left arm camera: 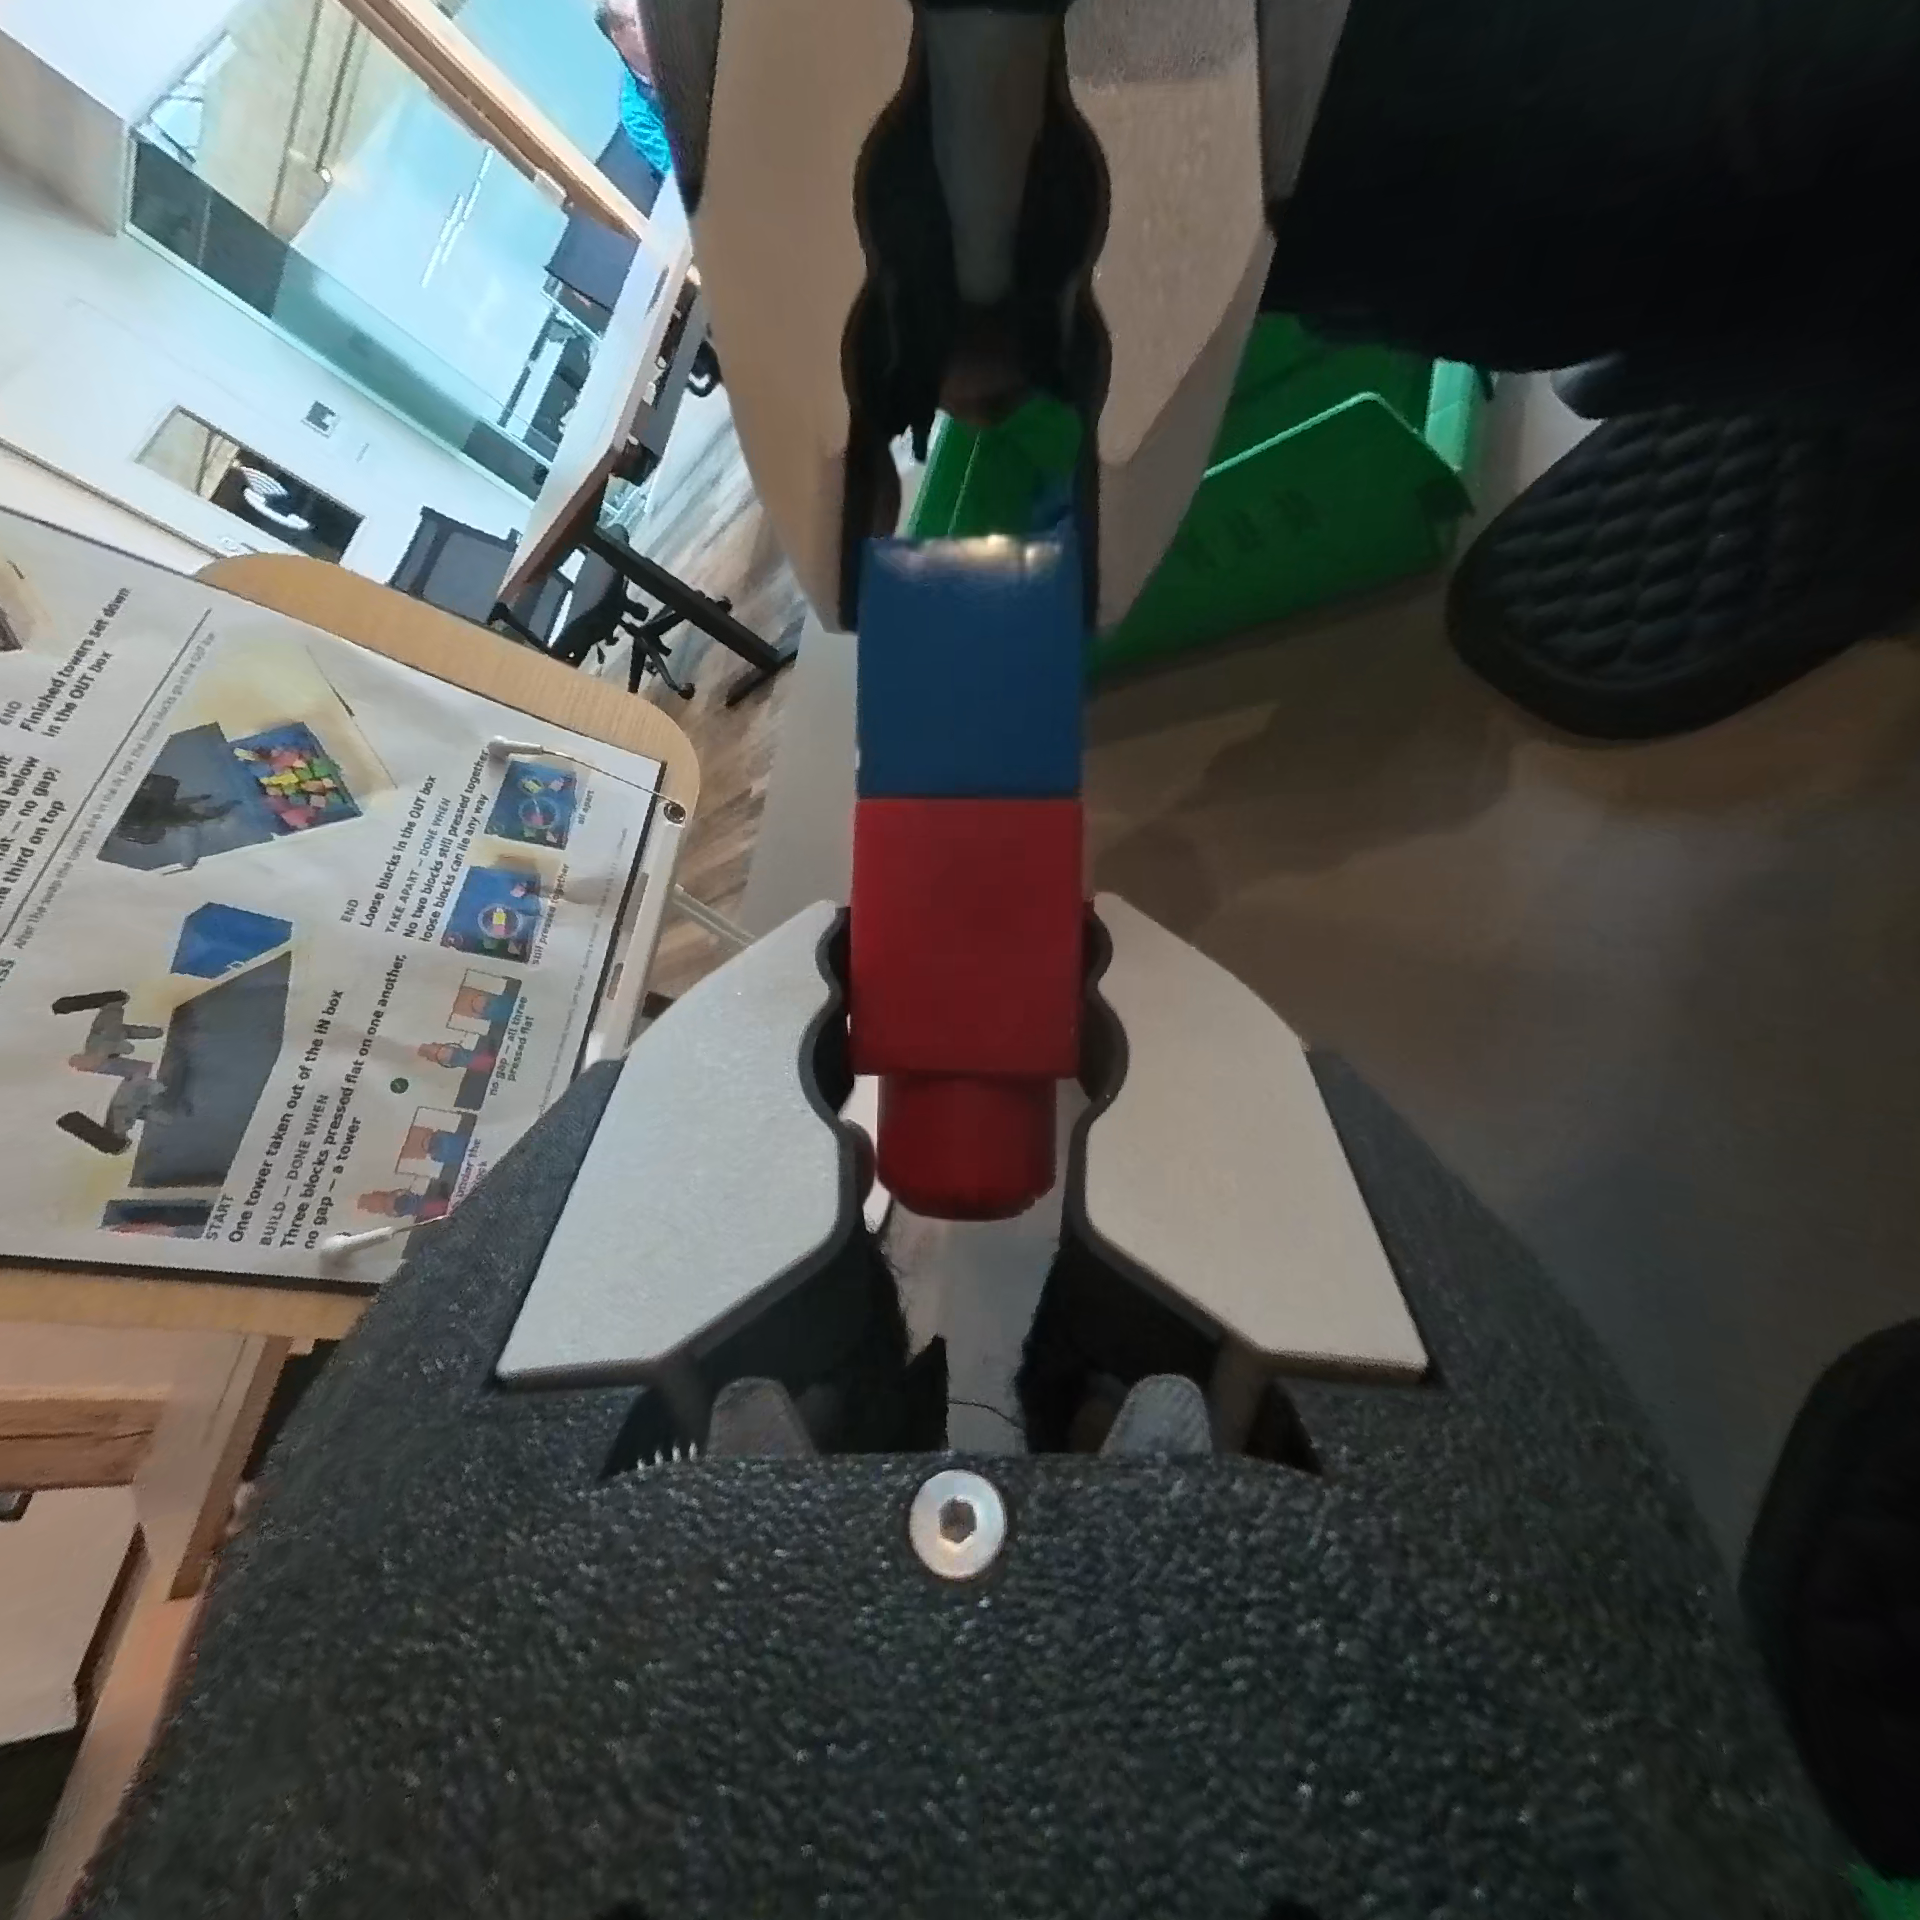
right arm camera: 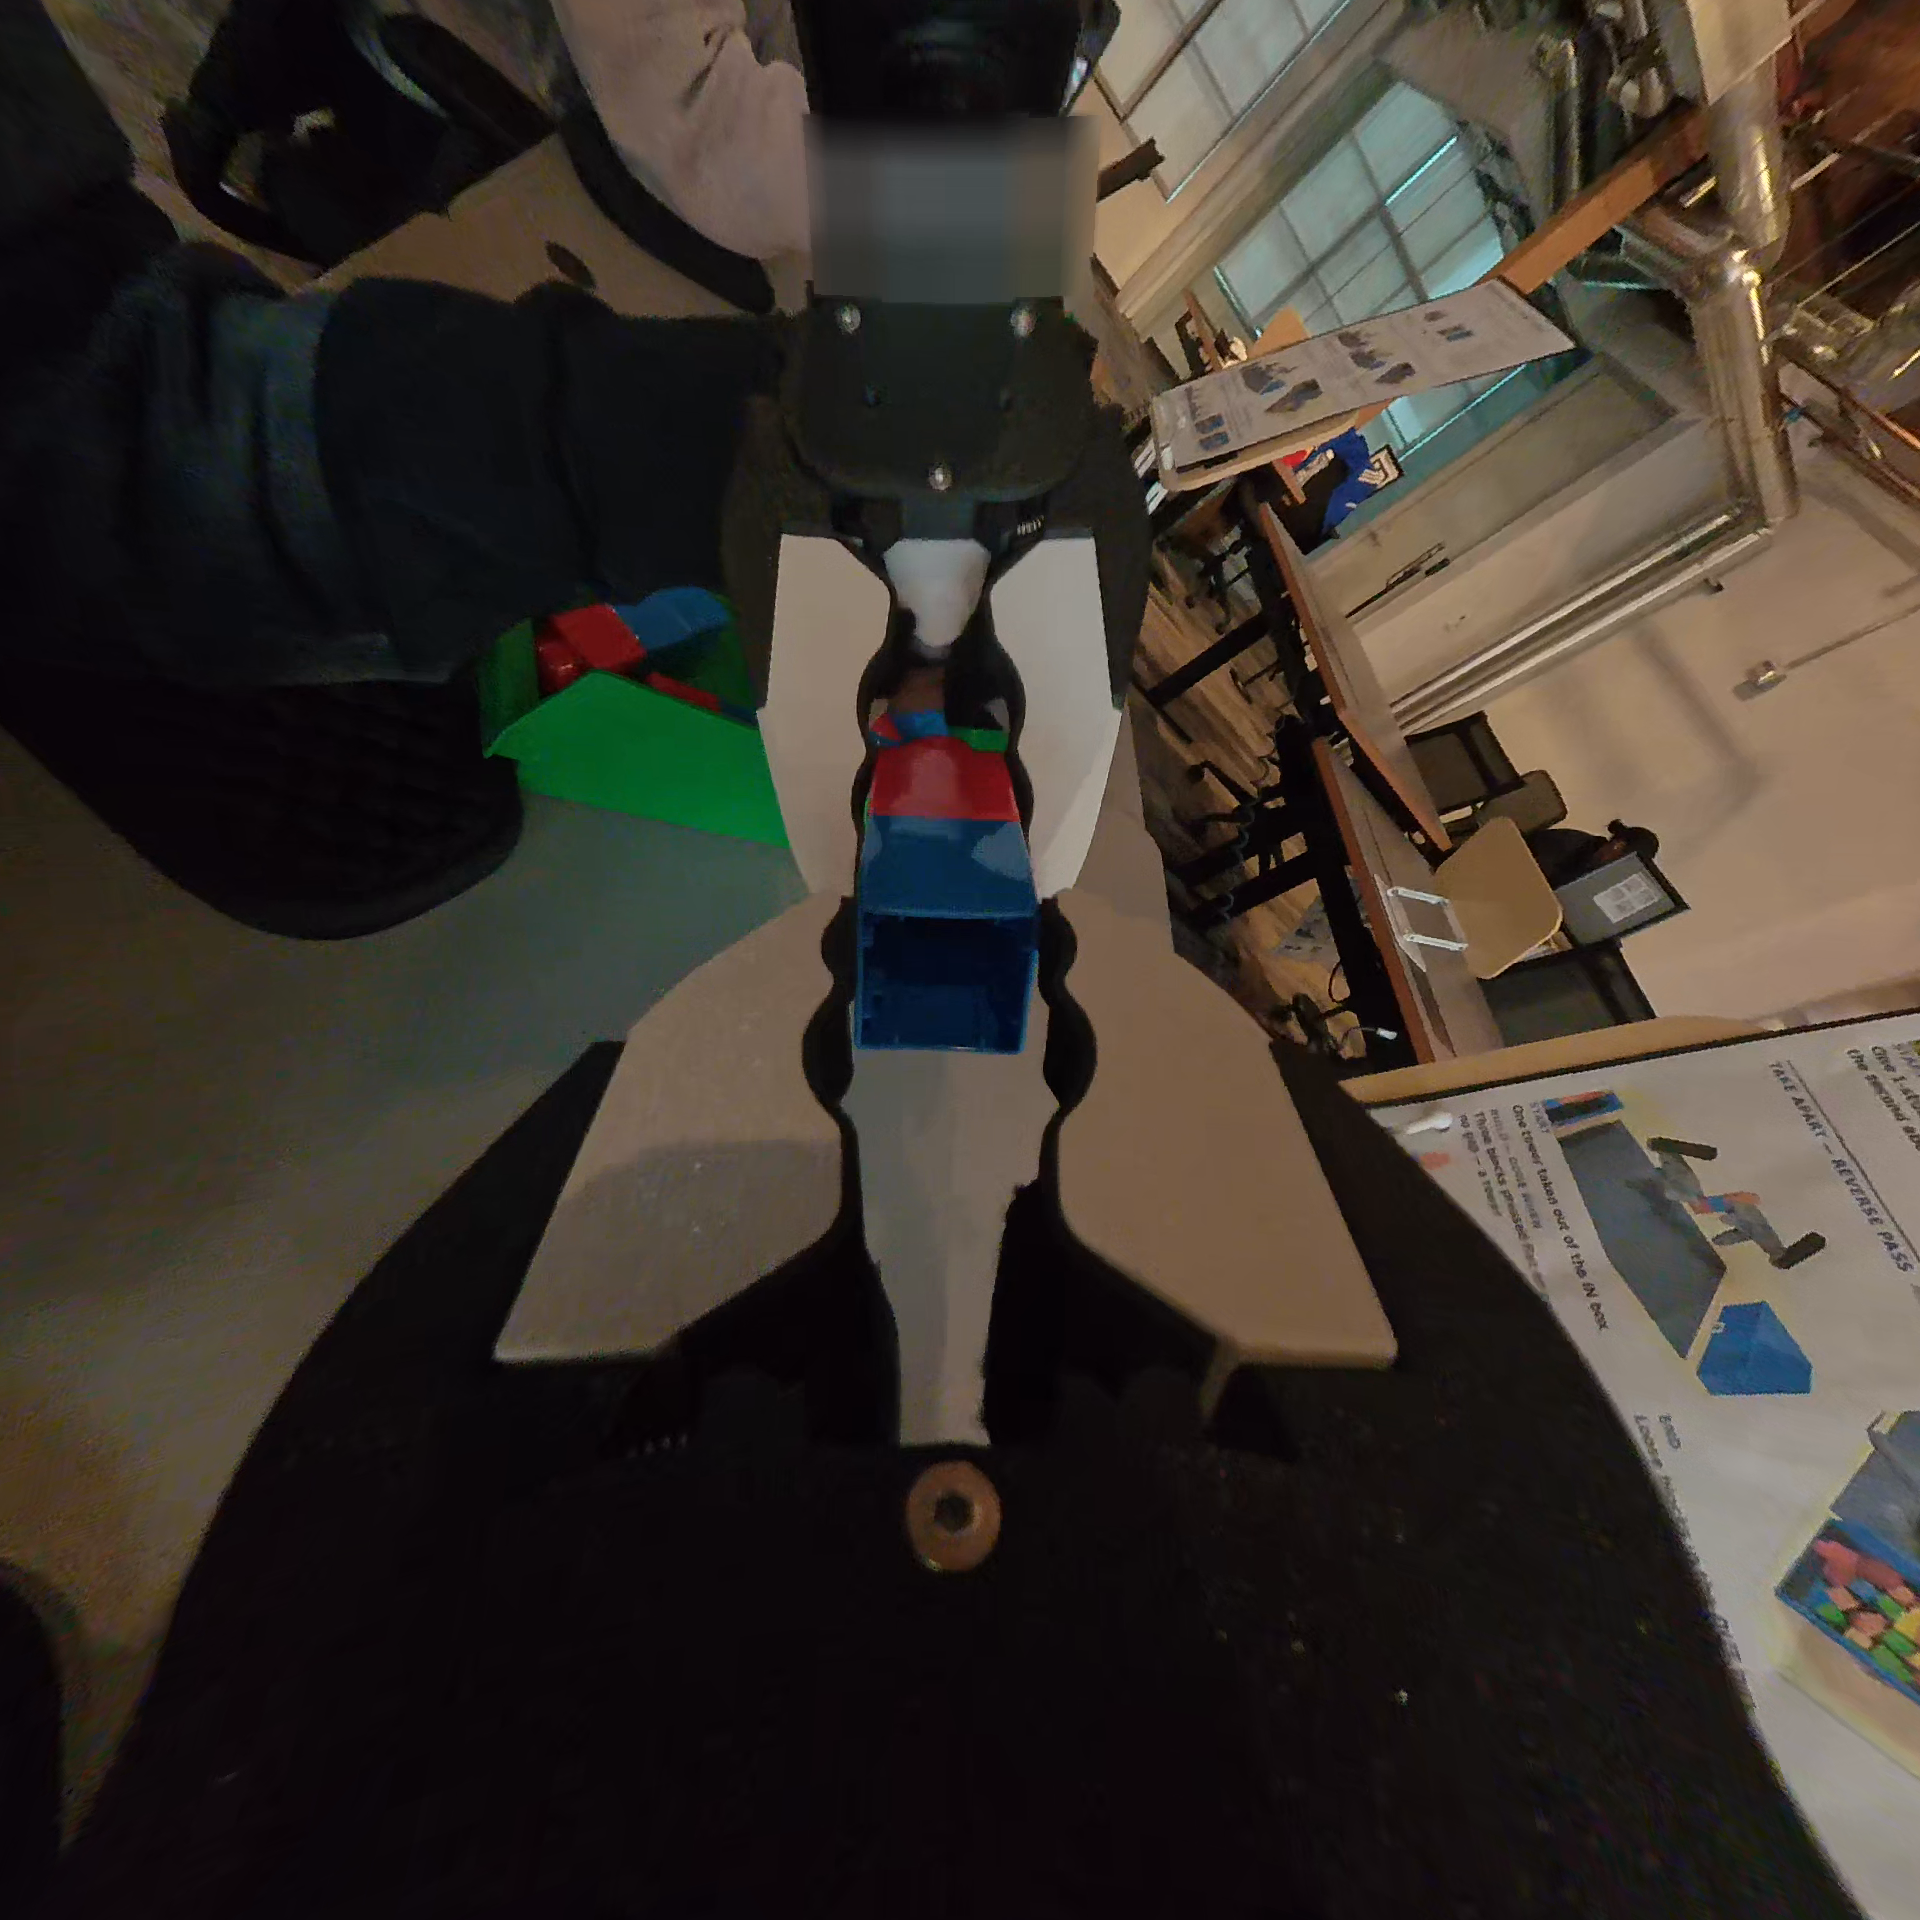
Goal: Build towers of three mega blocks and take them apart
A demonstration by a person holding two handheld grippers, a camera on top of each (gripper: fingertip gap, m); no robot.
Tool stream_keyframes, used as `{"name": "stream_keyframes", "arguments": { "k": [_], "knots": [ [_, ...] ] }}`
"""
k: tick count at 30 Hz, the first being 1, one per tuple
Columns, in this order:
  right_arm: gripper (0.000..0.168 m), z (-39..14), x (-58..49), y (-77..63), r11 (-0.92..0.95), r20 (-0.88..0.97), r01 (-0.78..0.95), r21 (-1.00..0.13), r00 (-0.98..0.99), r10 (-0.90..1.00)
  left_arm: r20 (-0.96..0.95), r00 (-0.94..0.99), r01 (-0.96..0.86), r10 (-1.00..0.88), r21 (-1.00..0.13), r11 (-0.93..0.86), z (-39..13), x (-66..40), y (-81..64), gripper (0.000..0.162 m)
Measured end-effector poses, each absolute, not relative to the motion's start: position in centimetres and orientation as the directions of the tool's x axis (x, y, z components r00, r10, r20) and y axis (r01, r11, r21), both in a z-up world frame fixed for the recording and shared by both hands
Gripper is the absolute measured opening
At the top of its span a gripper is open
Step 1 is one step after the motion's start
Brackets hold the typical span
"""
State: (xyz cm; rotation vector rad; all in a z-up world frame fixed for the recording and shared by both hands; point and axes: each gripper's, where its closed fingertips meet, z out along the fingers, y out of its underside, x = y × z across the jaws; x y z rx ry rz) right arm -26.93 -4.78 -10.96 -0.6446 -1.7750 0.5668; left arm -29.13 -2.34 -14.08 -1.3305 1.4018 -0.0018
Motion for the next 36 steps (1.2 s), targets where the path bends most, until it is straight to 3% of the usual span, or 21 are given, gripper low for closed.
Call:
{"name": "stream_keyframes", "arguments": {
  "k": [5, 10, 27, 29, 33, 36],
  "knots": [
    [0.045, -11.5, -27.2, -4.7, 0.738, 0.695, 0.192, -0.647, -0.249, 0.674, -0.694, 0.254, -0.69, -0.674, -0.618, 0.377, -14.2, -28.9, -2.8, 0.04],
    [0.037, -12.9, -28.0, -4.5, 0.77, 0.715, 0.249, -0.587, -0.287, 0.638, -0.695, 0.242, -0.687, -0.677, -0.615, 0.387, -14.1, -28.4, -3.0, 0.04],
    [0.036, -12.7, -27.4, -4.7, 0.761, 0.701, 0.298, -0.576, -0.299, 0.648, -0.646, 0.245, -0.672, -0.723, -0.65, 0.354, -14.3, -28.7, -3.6, 0.04],
    [0.036, -12.2, -25.6, -2.5, 0.747, 0.73, 0.387, -0.541, -0.225, 0.645, -0.671, 0.313, -0.739, -0.672, -0.616, 0.272, -14.6, -31.7, -2.4, 0.04],
    [0.036, -8.7, -19.8, 1.2, 0.621, 0.683, 0.381, -0.685, 0.037, 0.73, -0.62, 0.486, -0.595, -0.616, -0.751, 0.286, -11.7, -35.8, -3.2, 0.039],
    [0.036, -8.5, -13.4, 5.7, 0.441, 0.618, 0.492, -0.751, 0.285, 0.733, -0.641, 0.523, -0.573, -0.562, -0.752, 0.325, -10.2, -37.1, -4.2, 0.04]
  ]
}}
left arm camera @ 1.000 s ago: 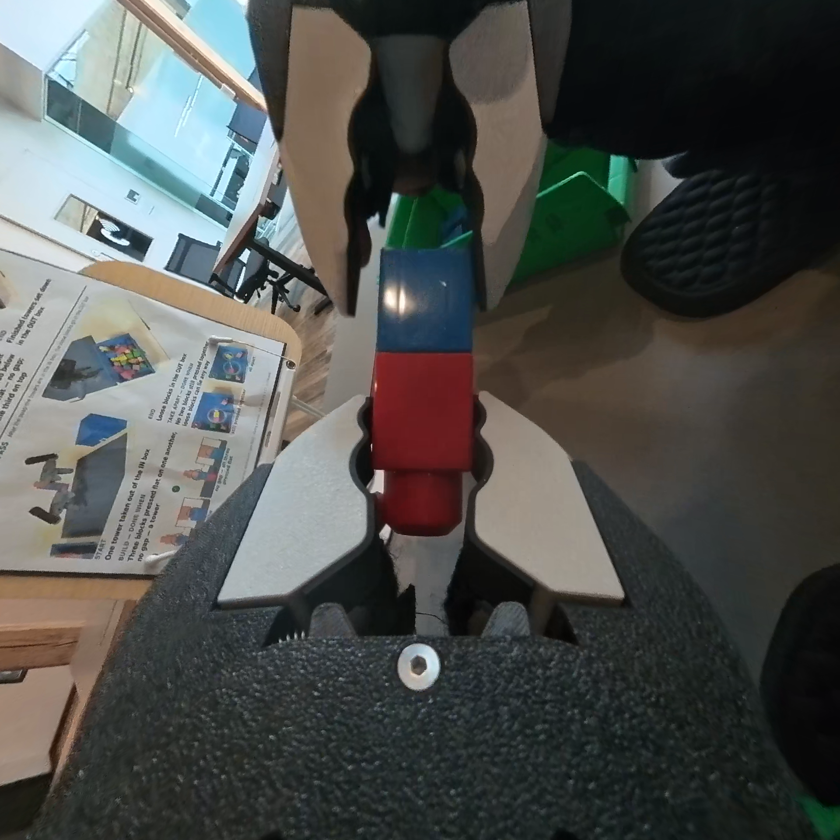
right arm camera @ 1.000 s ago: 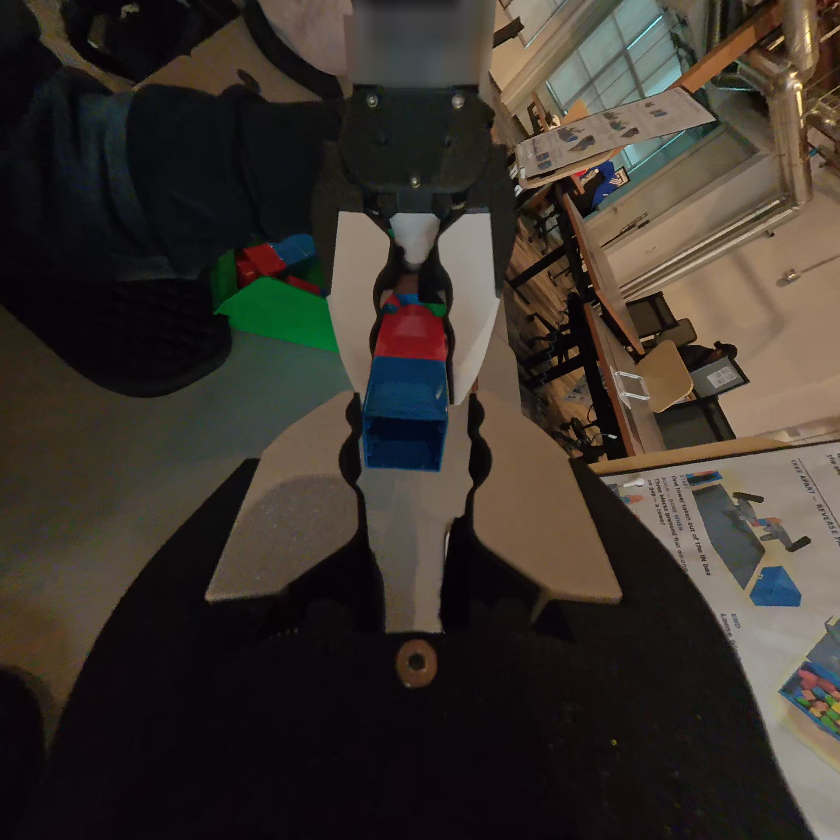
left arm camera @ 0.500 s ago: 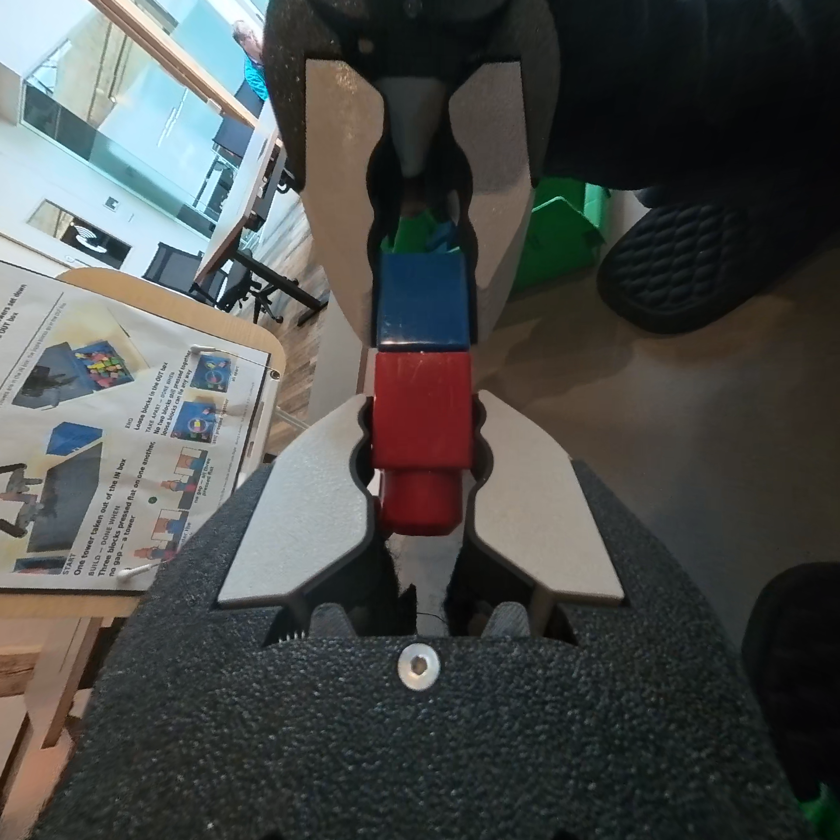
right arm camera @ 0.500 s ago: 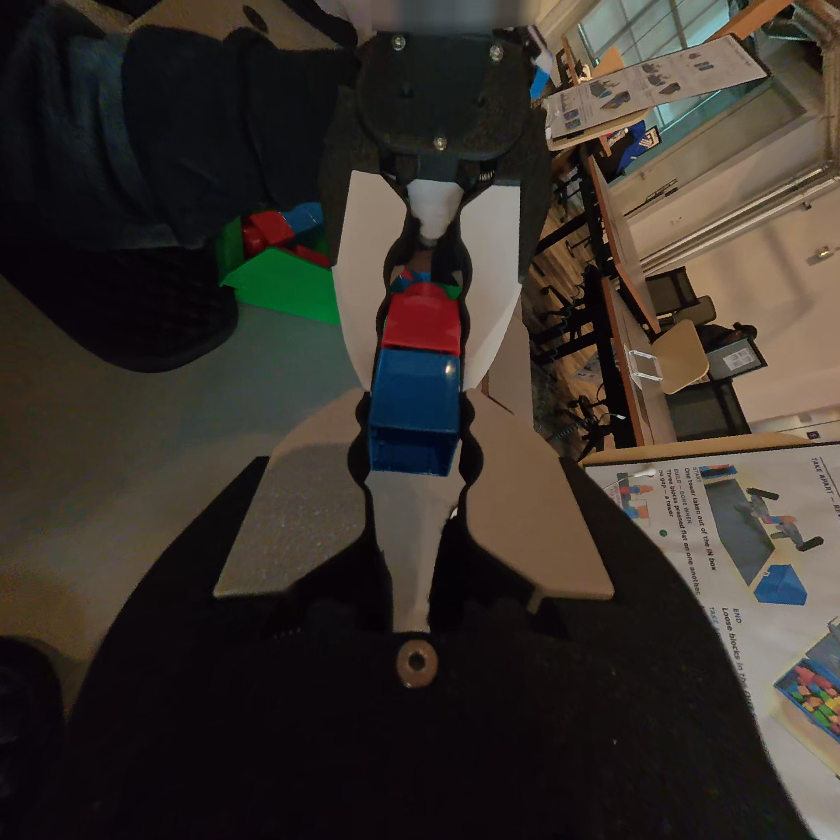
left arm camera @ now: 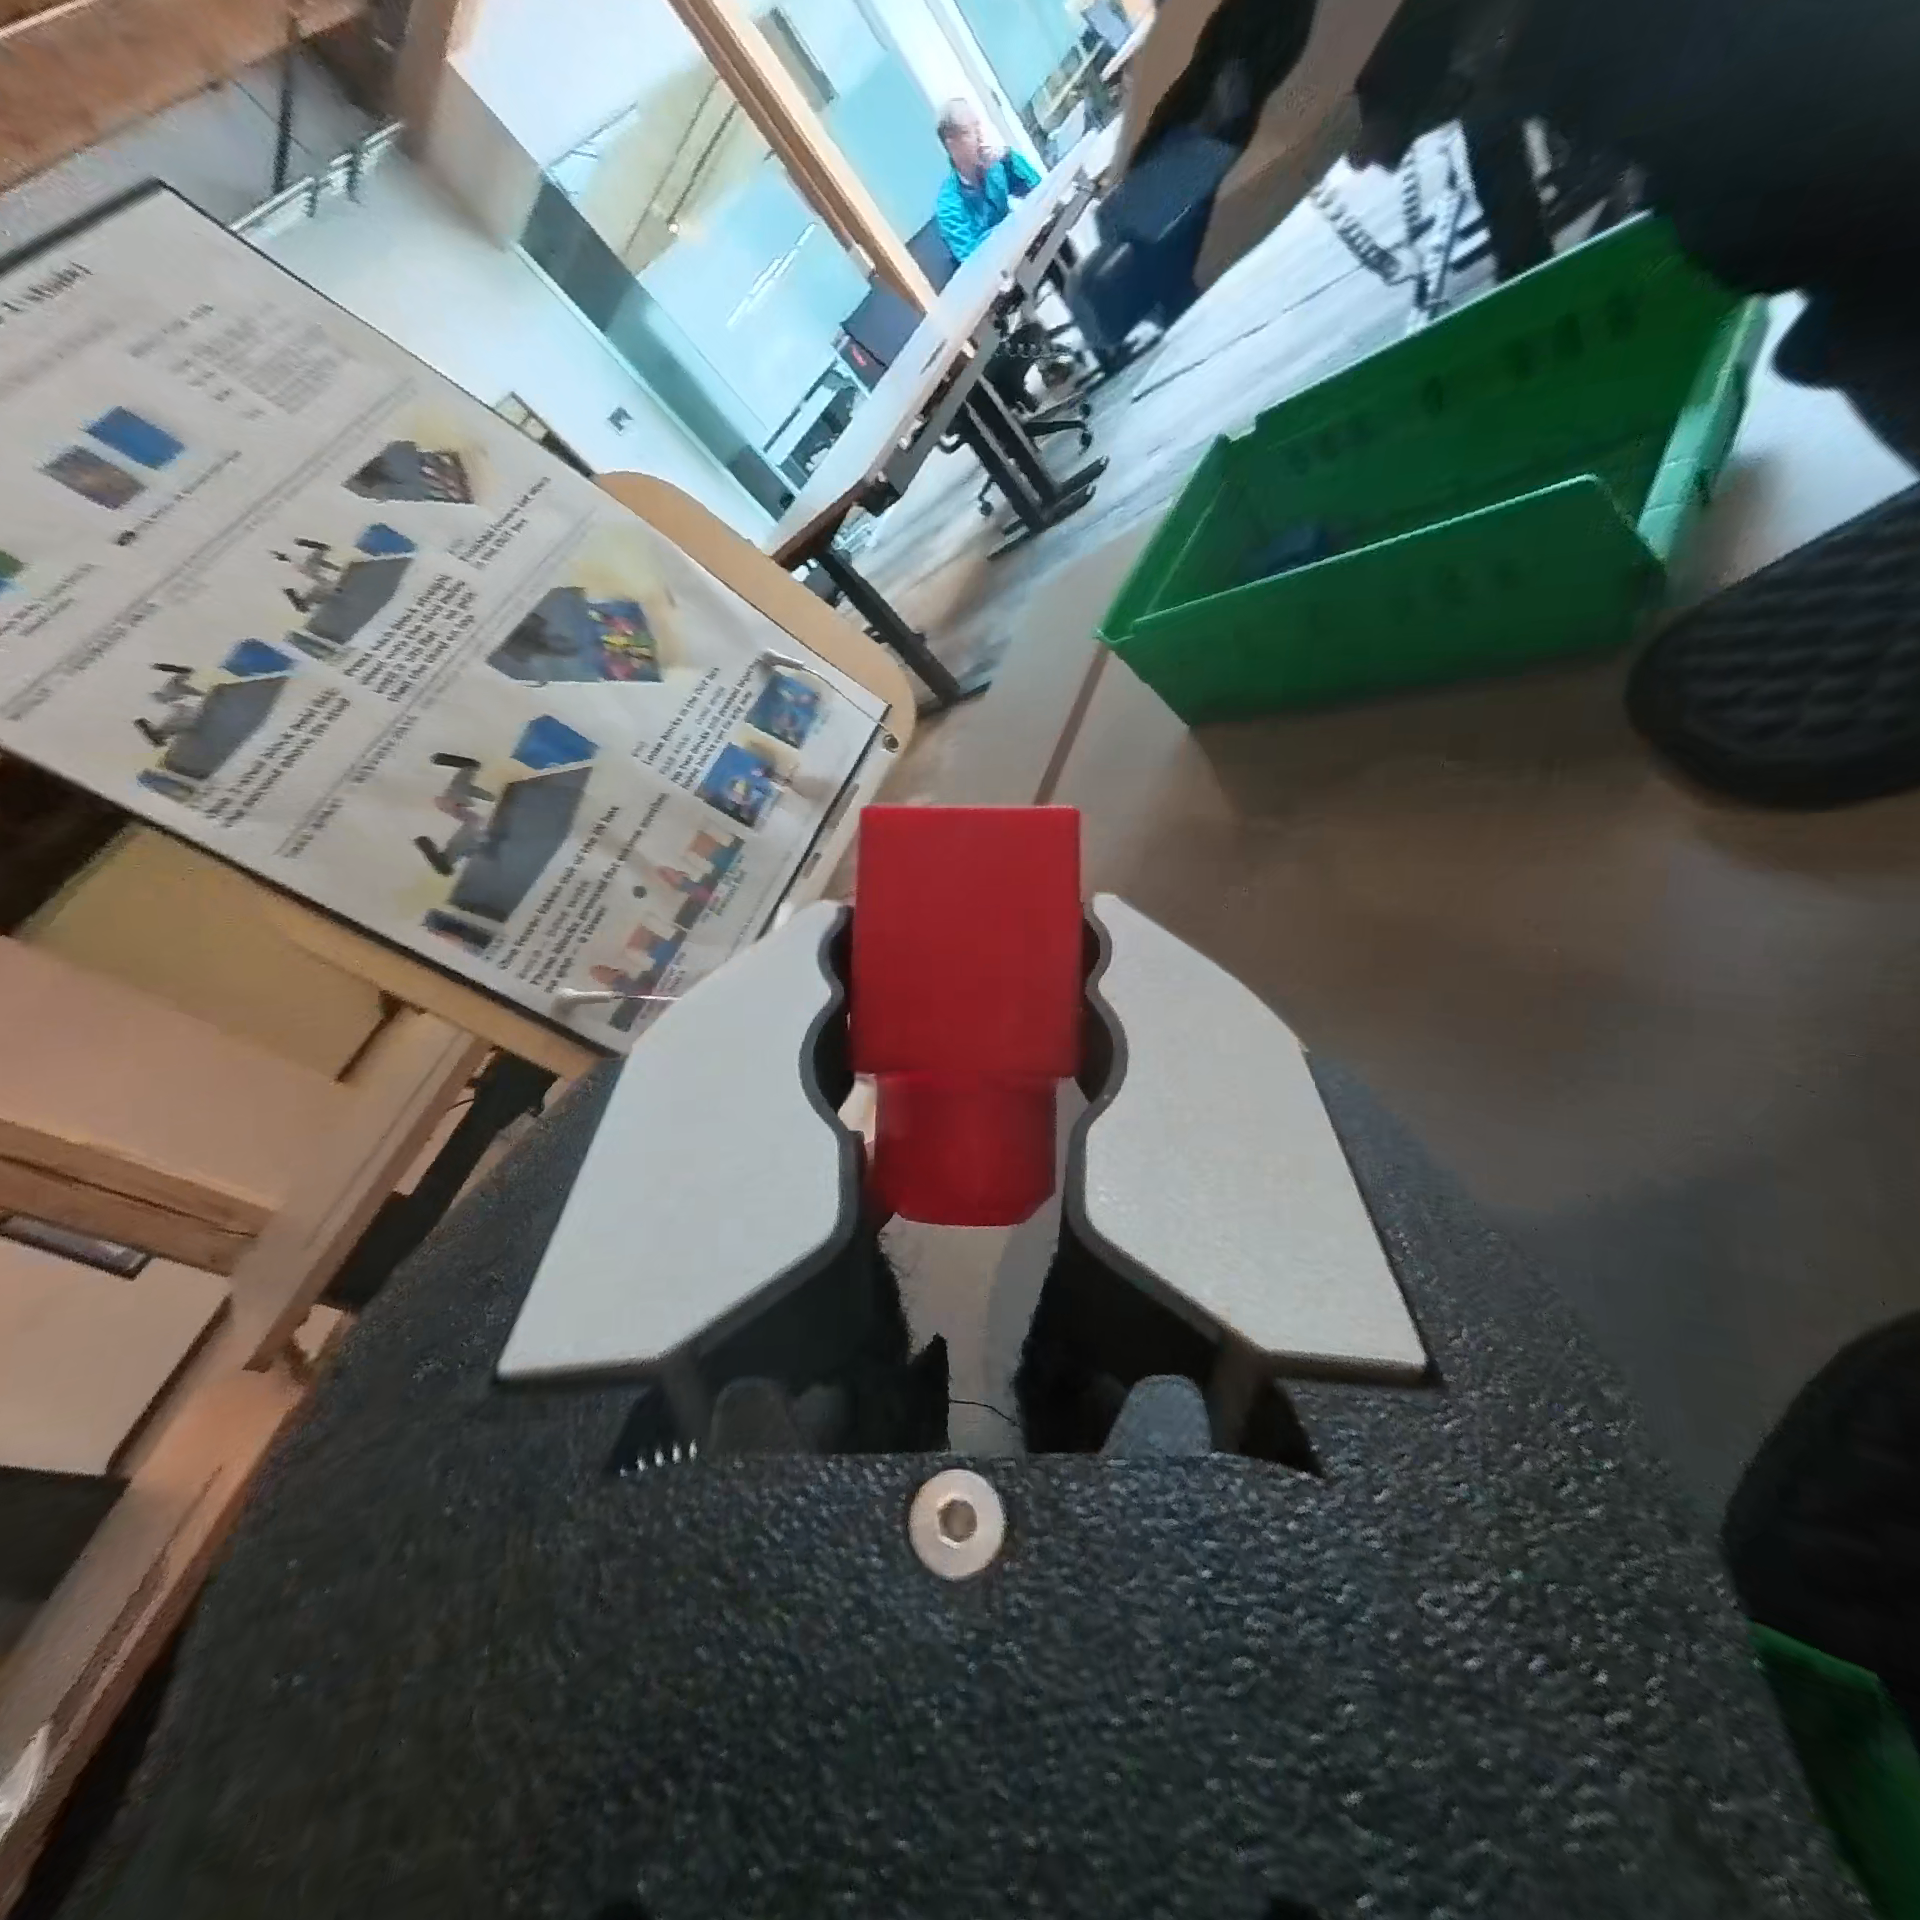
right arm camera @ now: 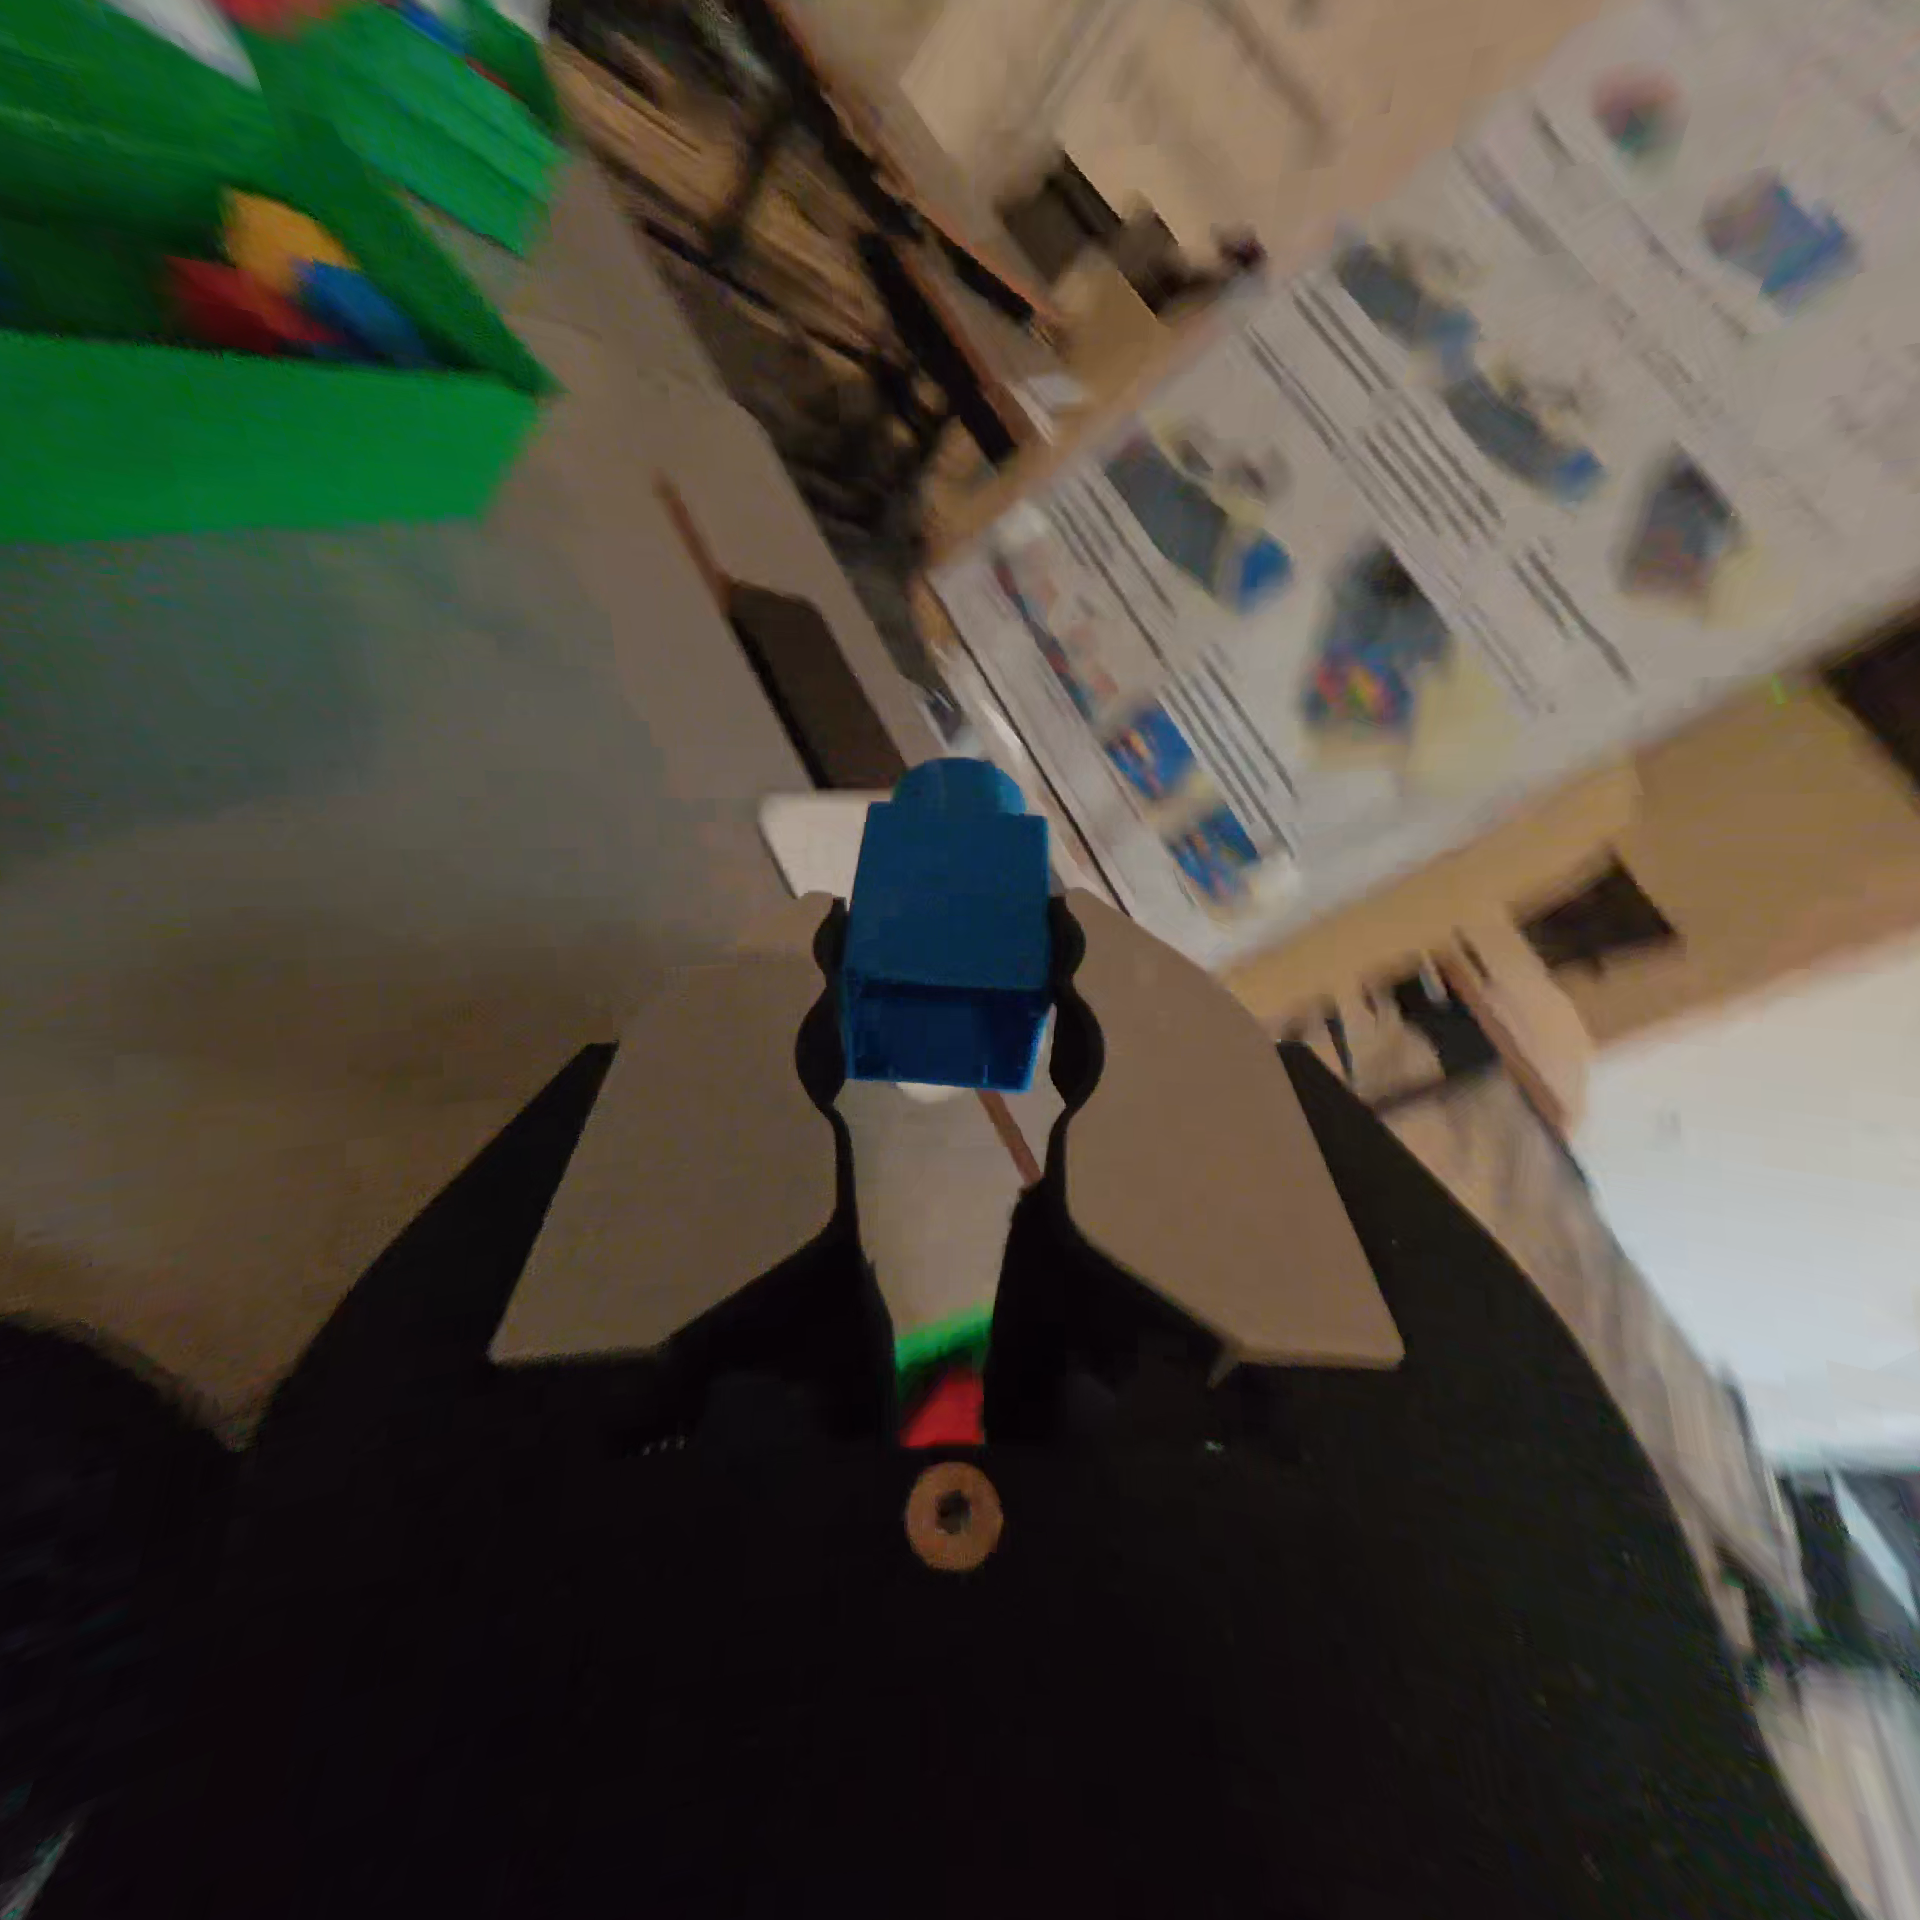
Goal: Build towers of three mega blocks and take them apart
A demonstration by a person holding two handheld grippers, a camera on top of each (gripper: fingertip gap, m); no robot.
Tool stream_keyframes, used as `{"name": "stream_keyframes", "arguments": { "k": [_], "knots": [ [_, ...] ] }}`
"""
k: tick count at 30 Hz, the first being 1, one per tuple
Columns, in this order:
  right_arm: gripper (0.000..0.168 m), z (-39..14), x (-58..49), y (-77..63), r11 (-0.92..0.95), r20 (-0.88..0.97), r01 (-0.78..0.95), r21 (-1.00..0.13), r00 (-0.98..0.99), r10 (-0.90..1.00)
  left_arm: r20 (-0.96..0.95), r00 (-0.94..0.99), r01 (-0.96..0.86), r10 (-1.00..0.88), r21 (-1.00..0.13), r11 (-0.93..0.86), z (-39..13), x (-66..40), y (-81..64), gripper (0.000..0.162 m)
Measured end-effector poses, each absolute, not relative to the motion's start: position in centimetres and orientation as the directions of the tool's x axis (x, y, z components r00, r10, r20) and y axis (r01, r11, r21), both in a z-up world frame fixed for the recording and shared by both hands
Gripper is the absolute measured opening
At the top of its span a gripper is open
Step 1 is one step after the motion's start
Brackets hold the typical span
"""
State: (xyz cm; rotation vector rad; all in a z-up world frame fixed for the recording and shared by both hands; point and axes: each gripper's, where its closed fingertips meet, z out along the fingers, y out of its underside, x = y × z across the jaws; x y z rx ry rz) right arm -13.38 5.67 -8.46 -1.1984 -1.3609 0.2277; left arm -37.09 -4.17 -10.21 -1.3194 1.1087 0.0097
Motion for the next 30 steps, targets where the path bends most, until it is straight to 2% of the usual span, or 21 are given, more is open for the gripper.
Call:
{"name": "stream_keyframes", "arguments": {
  "k": [3, 6, 9, 12, 16, 30],
  "knots": [
    [0.036, -10.8, -6.4, 9.7, 0.125, 0.481, 0.572, -0.811, 0.529, 0.699, -0.657, 0.53, -0.593, -0.536, -0.739, 0.319, -10.1, -37.6, -4.3, 0.04],
    [0.036, -15.2, -0.6, 12.1, -0.222, 0.318, 0.56, -0.798, 0.705, 0.634, -0.67, 0.524, -0.605, -0.525, -0.727, 0.325, -10.2, -37.5, -4.0, 0.04],
    [0.036, -20.5, 3.1, 13.2, -0.516, 0.168, 0.502, -0.694, 0.81, 0.562, -0.683, 0.512, -0.631, -0.52, -0.71, 0.311, -10.7, -37.4, -3.6, 0.04],
    [0.036, -25.2, 4.5, 13.7, -0.673, 0.078, 0.479, -0.564, 0.842, 0.534, -0.693, 0.502, -0.648, -0.517, -0.697, 0.306, -10.9, -37.3, -3.4, 0.04],
    [0.036, -29.4, 4.9, 14.4, -0.745, 0.026, 0.489, -0.454, 0.843, 0.537, -0.7, 0.491, -0.664, -0.518, -0.686, 0.297, -11.2, -37.1, -3.2, 0.04],
    [0.037, -34.2, 4.5, 16.0, -0.793, -0.035, 0.483, -0.371, 0.846, 0.532, -0.712, 0.48, -0.701, -0.513, -0.663, 0.265, -11.9, -37.3, -2.6, 0.04]
  ]
}}
